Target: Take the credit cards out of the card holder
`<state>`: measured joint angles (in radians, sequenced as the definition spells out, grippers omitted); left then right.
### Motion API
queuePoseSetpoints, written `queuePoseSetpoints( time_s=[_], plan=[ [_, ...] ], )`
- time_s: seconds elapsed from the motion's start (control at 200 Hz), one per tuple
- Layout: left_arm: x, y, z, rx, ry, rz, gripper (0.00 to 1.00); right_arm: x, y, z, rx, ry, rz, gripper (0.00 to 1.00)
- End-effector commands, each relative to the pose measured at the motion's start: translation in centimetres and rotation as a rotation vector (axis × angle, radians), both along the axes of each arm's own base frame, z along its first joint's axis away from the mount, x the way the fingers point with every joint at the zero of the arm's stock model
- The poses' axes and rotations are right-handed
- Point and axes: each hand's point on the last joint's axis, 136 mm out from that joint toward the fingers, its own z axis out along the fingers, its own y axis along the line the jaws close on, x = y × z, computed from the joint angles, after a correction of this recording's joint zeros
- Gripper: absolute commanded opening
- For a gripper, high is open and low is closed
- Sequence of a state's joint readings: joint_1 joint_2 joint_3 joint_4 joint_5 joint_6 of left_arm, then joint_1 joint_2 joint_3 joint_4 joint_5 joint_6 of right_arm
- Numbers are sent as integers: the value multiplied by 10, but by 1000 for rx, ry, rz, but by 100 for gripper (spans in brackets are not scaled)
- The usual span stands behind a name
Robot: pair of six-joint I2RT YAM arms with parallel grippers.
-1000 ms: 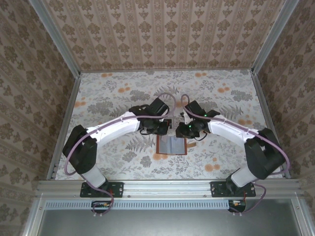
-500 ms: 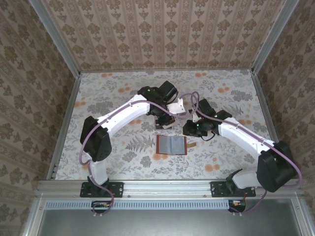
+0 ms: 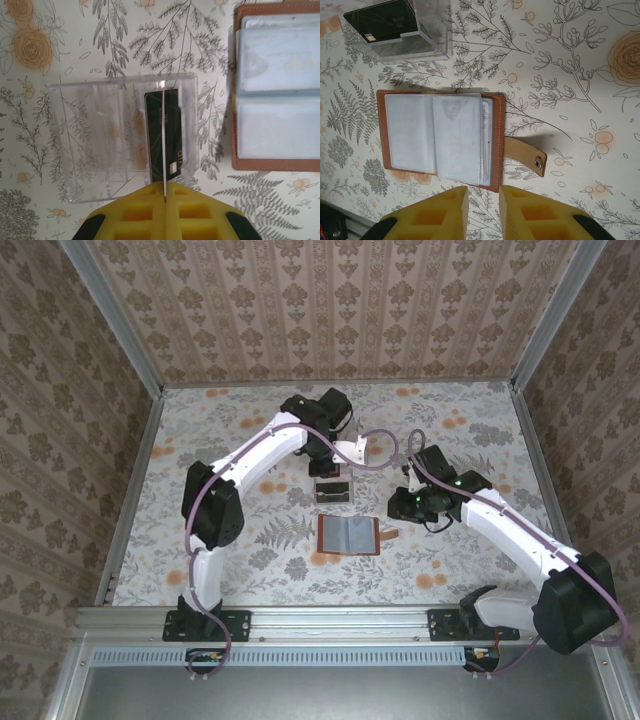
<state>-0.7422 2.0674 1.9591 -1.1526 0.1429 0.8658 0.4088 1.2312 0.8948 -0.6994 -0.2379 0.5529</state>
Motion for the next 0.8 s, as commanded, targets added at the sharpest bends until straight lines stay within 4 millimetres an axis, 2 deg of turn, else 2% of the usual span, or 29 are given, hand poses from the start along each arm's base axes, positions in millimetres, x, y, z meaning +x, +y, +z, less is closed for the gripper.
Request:
queuePoseSetpoints(
  time_s=[0.0, 0.11, 0.515, 0.795],
  plan=[
    [12, 8, 0, 41, -29, -42, 0, -7, -9, -5, -31, 21, -8, 25],
    [21, 8, -6, 50, -26, -39, 0, -5, -9, -6, -30, 26, -10, 25],
    [27, 7, -45, 118, 69, -37, 0, -3, -9, -6, -26, 33, -3, 25],
    [13, 10, -54, 129, 162, -65, 0, -3, -7, -8, -22, 41, 1, 25]
  ],
)
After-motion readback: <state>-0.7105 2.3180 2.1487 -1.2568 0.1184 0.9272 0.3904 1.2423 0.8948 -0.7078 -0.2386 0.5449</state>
